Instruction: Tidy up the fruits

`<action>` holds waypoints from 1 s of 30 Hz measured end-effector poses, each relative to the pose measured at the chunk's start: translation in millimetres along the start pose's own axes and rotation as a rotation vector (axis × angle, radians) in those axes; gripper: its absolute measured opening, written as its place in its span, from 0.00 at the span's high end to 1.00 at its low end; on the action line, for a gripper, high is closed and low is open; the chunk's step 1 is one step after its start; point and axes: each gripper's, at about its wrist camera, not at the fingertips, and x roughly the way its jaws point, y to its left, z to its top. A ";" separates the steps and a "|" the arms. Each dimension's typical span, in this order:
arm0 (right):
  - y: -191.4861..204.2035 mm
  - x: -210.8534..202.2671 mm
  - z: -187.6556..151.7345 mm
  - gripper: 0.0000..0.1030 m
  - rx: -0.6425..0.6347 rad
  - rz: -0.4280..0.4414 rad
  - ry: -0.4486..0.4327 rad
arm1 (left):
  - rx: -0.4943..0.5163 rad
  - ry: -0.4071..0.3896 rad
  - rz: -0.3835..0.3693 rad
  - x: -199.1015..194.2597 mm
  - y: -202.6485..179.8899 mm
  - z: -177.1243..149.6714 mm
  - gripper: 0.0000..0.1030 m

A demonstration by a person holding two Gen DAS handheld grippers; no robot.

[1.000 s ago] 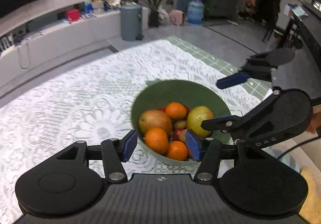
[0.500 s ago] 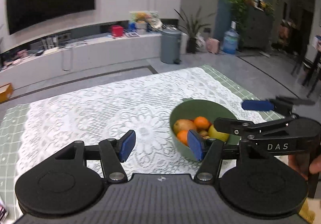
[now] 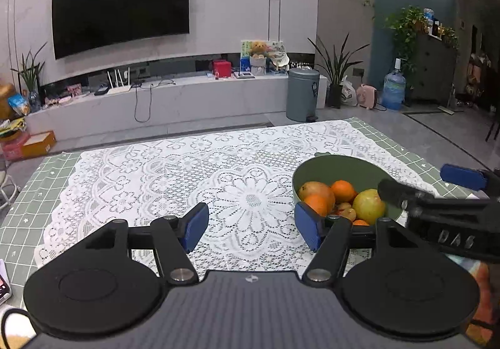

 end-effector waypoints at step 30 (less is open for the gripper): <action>-7.0 45.2 -38.2 0.04 0.060 -0.070 0.142 | 0.011 0.106 0.064 39.7 0.7 -35.0 0.20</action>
